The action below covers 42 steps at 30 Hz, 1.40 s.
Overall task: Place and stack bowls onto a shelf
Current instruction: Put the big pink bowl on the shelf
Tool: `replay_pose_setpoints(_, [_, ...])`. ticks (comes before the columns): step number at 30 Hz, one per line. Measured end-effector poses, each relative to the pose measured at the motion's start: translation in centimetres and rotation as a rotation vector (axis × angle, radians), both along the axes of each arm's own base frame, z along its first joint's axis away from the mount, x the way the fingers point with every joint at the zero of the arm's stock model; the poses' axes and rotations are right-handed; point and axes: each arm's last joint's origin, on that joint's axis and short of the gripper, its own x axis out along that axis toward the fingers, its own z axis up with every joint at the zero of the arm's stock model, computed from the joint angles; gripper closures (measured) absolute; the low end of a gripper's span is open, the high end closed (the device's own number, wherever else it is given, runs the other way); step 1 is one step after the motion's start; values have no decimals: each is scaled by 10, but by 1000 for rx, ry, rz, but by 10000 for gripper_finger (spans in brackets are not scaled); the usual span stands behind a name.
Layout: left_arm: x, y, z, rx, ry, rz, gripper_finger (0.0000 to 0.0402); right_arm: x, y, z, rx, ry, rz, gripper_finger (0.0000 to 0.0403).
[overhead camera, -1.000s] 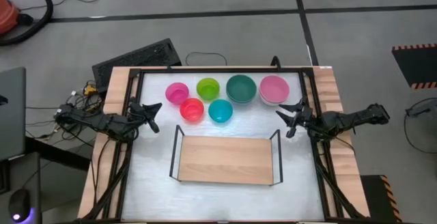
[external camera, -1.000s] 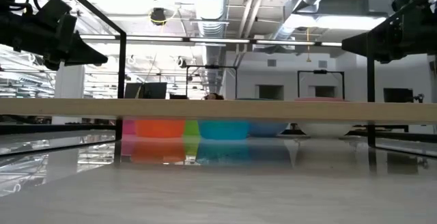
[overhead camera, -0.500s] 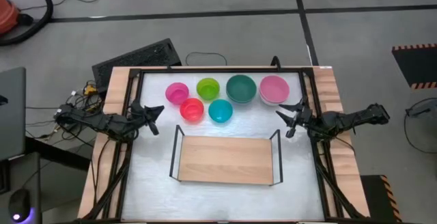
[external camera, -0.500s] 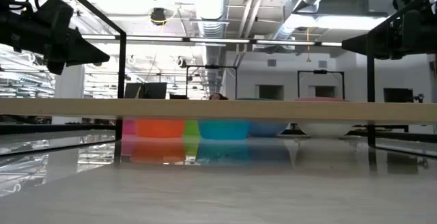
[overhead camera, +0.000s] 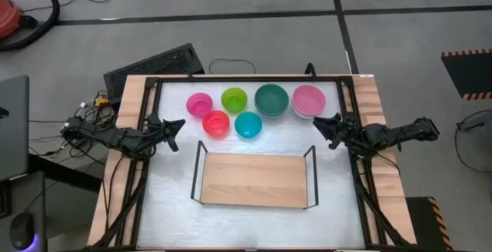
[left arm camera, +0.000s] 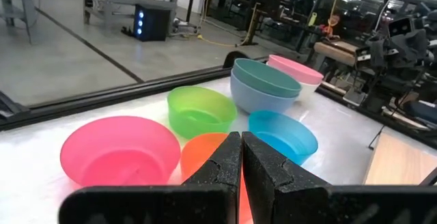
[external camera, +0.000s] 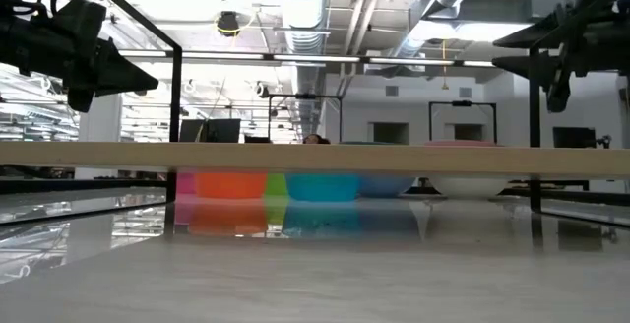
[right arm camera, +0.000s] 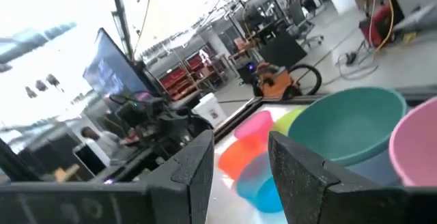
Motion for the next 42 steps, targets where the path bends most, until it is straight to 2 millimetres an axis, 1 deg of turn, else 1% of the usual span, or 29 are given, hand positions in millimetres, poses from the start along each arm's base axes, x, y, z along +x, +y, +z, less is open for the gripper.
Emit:
replay_pose_setpoints(2, [0,0,0,-4,-3,0,401,0,0,0,41,-20,6,236])
replay_pose_setpoints(4, [0,0,0,-5,-3,-1,401,0,-1,1,42,-33,-6,236])
replay_pose_setpoints(7, [0,0,0,-14,-4,-15,401,-2,-4,4,19,-37,-98,236])
replay_pose_setpoints(12, [0,0,1,-22,-18,-10,401,-1,-2,4,57,-64,-4,236])
replay_pose_setpoints(16, [2,-2,0,-31,-12,-102,401,-1,-1,4,84,-77,5,236])
replay_pose_setpoints(22, [3,-6,0,110,91,-276,401,2,-1,3,25,-32,-13,236])
replay_pose_setpoints(24, [4,-8,1,98,70,-314,401,1,-3,9,-10,-66,-49,236])
replay_pose_setpoints(25, [4,-8,2,88,50,-316,401,-1,-5,16,-38,-73,-73,236])
replay_pose_setpoints(28, [5,-8,10,75,-39,-307,397,-11,-11,49,-121,-96,-190,236])
replay_pose_setpoints(30, [5,-8,16,68,-104,-303,384,-22,-15,73,-165,-52,-284,236])
replay_pose_setpoints(32, [4,-7,22,63,-169,-293,363,-31,-18,93,-179,45,-350,235])
replay_pose_setpoints(35, [3,-7,29,56,-243,-284,321,-39,-20,115,-176,207,-366,225])
replay_pose_setpoints(38, [2,-7,32,38,-280,-284,268,-39,-21,128,-146,342,-364,198])
replay_pose_setpoints(42, [3,-7,32,-50,-326,-315,190,-26,-22,132,-78,537,-380,153])
